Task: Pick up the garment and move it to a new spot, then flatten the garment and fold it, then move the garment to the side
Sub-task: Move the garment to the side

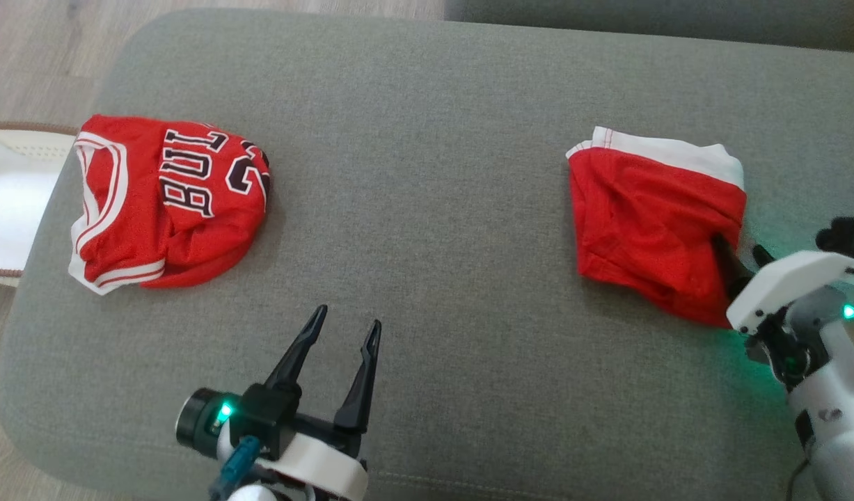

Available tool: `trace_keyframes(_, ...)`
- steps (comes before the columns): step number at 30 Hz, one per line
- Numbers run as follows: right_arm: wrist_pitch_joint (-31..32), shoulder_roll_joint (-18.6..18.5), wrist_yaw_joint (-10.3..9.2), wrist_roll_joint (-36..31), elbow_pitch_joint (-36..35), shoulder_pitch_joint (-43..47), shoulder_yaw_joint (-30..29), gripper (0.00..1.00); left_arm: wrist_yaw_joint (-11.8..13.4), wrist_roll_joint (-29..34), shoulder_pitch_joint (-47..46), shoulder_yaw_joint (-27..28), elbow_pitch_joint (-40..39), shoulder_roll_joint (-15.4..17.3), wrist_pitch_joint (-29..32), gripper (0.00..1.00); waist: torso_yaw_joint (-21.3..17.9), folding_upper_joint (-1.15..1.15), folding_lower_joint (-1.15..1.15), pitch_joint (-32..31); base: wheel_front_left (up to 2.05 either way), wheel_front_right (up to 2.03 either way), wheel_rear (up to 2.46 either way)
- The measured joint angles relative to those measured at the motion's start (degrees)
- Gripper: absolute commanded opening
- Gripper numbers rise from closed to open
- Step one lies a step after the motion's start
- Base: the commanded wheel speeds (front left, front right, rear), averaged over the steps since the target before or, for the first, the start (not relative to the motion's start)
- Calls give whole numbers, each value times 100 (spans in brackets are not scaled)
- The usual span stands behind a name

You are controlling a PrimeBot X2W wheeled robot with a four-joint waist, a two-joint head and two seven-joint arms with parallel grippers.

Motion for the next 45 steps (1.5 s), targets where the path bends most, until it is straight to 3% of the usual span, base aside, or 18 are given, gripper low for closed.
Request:
trace_keyframes(1,37,-9,0,52,0,-45,85,100,-1,0,-34,0,7,-1,0,100,4,0,0,17,0,0,0)
trace_keyframes(2,60,-21,0,93,-2,-91,174,71,0,0,-59,9,5,-2,0,100,-1,0,0,34,0,0,0)
trace_keyframes(3,79,-35,0,135,-18,-124,268,28,1,0,-75,18,3,-3,0,100,-13,0,0,50,0,0,0)
trace_keyframes(4,77,-58,0,175,-49,-136,364,0,2,0,-79,27,-4,-4,0,100,-31,0,0,69,0,0,0)
trace_keyframes(11,-193,-598,0,222,-445,-162,1111,0,7,-96,-119,87,-165,-9,0,100,-307,0,0,286,0,0,0)
trace_keyframes(19,-330,-1891,0,-198,-1009,-828,1537,0,-103,-26,-558,100,-490,-12,0,100,-862,0,0,862,0,0,0)
trace_keyframes(21,-330,-2033,0,-274,-1062,-935,1536,0,-141,0,-624,101,-549,-13,0,100,-938,0,0,954,0,0,0)
trace_keyframes(27,-325,-2535,0,-781,-1328,-1477,1266,0,-350,88,-1096,35,-1018,19,-2,100,-1377,0,0,1517,0,0,0)
trace_keyframes(38,-119,-2763,0,-1777,-1618,-1628,141,0,-502,163,-1586,-116,-1502,53,-5,100,-1803,0,1,2331,0,0,0)
trace_keyframes(39,-121,-2727,0,-1929,-1633,-1627,-27,96,-504,162,-1588,-122,-1503,53,-5,100,-1810,0,1,2354,0,0,0)
trace_keyframes(45,-307,-2254,0,-3308,-2004,-1490,-754,100,-527,151,-1587,-198,-1405,52,-5,100,-1712,0,1,2177,0,0,0)
